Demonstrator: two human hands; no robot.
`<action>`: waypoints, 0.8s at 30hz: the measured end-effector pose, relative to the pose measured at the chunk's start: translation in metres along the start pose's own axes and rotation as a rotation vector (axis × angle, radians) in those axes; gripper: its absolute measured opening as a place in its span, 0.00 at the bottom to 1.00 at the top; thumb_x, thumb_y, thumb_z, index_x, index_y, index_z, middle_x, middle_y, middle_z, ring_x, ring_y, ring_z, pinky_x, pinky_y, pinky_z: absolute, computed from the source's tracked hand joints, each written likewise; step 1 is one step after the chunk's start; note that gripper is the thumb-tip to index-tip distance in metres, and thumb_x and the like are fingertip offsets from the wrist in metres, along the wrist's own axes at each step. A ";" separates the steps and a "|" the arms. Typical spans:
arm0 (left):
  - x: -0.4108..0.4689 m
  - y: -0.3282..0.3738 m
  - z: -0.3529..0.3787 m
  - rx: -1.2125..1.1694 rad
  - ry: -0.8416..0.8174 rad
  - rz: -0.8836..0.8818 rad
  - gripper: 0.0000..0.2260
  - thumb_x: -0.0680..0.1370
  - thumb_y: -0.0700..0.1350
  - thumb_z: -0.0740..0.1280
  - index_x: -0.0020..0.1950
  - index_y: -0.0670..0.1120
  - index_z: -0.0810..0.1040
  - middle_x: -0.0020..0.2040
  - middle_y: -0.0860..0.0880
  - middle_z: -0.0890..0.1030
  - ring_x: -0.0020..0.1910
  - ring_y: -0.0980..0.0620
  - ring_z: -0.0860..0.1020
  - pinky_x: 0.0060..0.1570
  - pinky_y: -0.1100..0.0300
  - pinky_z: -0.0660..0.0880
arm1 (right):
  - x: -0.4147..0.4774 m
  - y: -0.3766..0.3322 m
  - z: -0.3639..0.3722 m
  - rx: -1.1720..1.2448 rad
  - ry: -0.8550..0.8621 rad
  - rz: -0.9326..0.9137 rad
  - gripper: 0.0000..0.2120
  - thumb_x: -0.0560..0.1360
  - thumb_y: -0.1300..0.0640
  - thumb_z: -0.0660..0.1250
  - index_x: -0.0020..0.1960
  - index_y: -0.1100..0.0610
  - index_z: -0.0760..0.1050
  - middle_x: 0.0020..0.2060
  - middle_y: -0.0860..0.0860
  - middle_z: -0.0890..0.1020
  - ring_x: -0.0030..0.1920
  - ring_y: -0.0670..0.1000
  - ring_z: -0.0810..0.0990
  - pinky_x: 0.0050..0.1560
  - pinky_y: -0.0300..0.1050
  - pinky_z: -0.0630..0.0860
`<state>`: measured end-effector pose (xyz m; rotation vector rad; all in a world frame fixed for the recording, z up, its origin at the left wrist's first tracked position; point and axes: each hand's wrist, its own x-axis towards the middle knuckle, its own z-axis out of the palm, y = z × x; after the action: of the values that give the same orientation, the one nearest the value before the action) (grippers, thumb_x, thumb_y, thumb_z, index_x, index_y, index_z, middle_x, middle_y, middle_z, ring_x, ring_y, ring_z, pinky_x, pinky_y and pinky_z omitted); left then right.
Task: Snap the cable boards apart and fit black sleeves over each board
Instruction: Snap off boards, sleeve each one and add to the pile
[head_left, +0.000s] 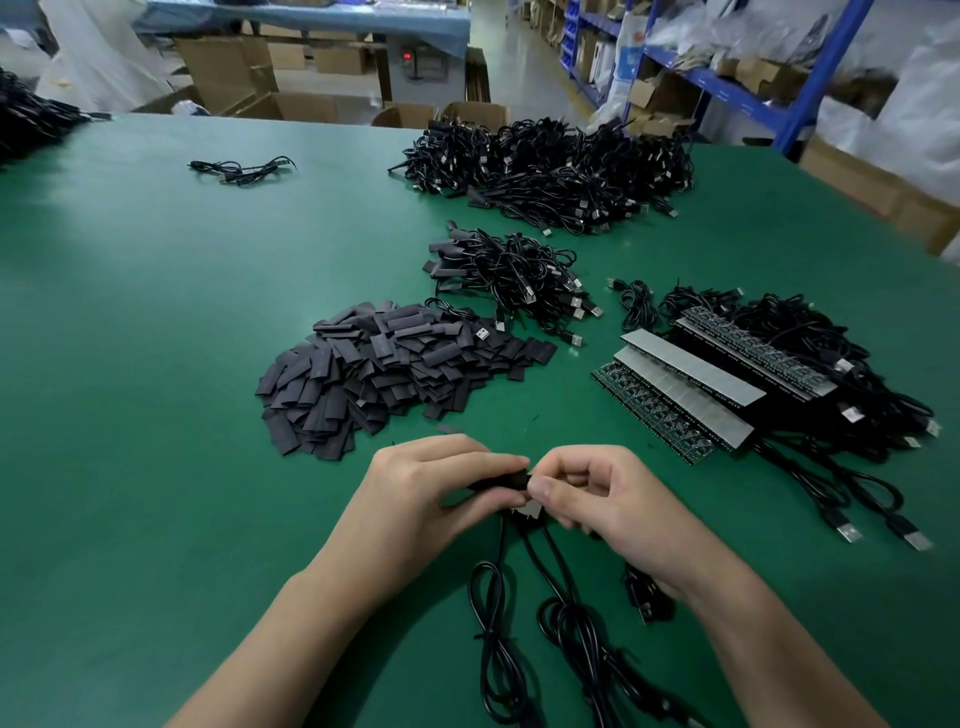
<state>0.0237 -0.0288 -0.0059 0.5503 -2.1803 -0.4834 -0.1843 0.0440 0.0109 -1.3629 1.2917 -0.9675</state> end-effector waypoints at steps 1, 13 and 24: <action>0.000 0.001 -0.001 -0.025 0.009 -0.036 0.12 0.77 0.51 0.75 0.56 0.46 0.87 0.47 0.53 0.86 0.45 0.57 0.83 0.47 0.58 0.81 | 0.000 0.000 0.000 -0.018 0.003 0.006 0.08 0.79 0.51 0.68 0.42 0.47 0.83 0.30 0.43 0.78 0.33 0.41 0.73 0.37 0.31 0.70; 0.003 0.011 0.002 -0.126 0.272 -0.351 0.10 0.73 0.46 0.76 0.54 0.47 0.88 0.44 0.57 0.86 0.42 0.58 0.84 0.48 0.69 0.76 | 0.001 -0.001 0.006 0.157 0.077 0.047 0.11 0.84 0.60 0.64 0.47 0.59 0.83 0.30 0.52 0.81 0.32 0.47 0.76 0.34 0.36 0.73; 0.005 0.015 0.003 -0.178 0.247 -0.348 0.12 0.76 0.47 0.72 0.58 0.47 0.87 0.40 0.56 0.85 0.41 0.57 0.84 0.48 0.69 0.76 | 0.001 0.001 0.010 0.180 0.118 0.037 0.10 0.83 0.59 0.65 0.46 0.58 0.83 0.31 0.53 0.81 0.31 0.48 0.76 0.35 0.36 0.74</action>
<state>0.0147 -0.0184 0.0030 0.8480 -1.7920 -0.7457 -0.1750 0.0444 0.0075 -1.1547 1.2792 -1.1243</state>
